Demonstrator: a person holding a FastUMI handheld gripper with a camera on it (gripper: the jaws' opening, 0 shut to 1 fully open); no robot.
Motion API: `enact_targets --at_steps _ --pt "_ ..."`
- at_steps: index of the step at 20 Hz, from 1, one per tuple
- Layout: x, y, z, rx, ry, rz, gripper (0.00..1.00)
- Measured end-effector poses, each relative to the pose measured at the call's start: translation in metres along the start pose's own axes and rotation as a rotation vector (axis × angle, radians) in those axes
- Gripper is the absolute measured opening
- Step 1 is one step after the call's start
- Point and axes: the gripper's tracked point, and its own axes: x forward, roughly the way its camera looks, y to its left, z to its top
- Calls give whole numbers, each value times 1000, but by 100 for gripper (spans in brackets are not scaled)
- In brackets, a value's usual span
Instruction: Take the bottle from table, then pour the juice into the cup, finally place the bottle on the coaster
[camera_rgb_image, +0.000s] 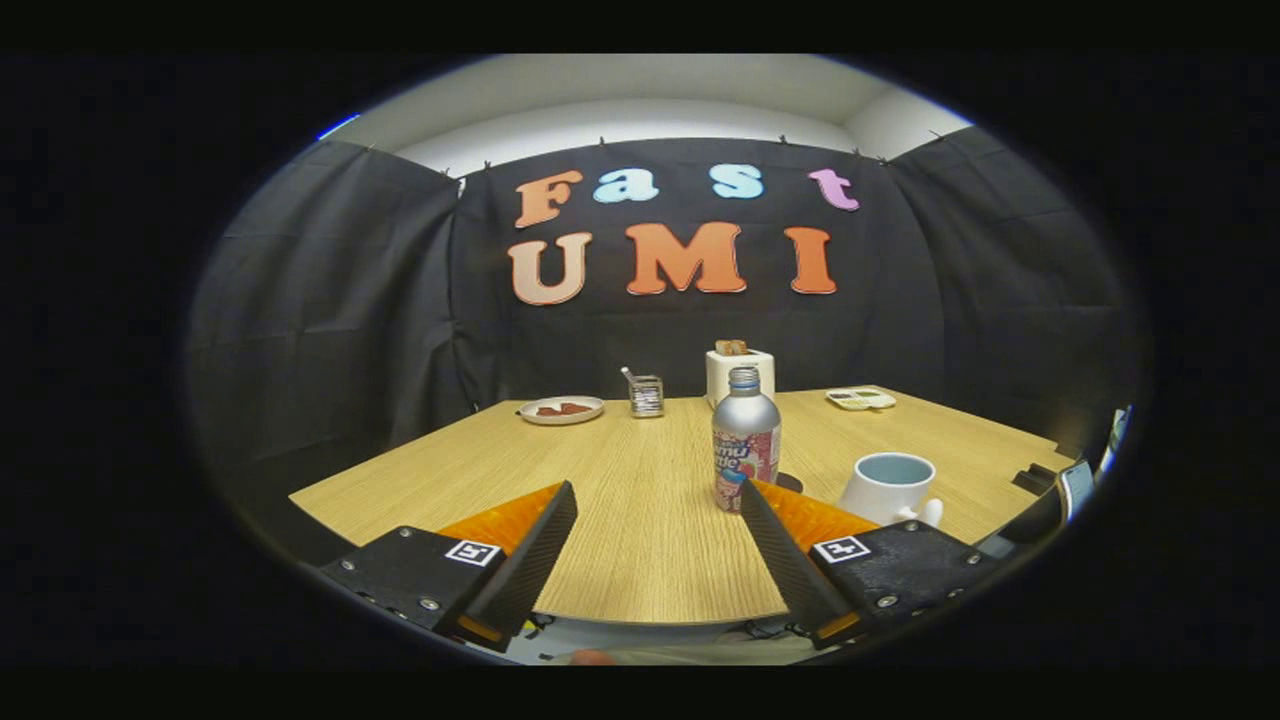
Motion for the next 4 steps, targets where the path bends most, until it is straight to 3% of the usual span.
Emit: enact_targets --at_steps 4 --pt "0 -3 -1 3 3 -6 98"
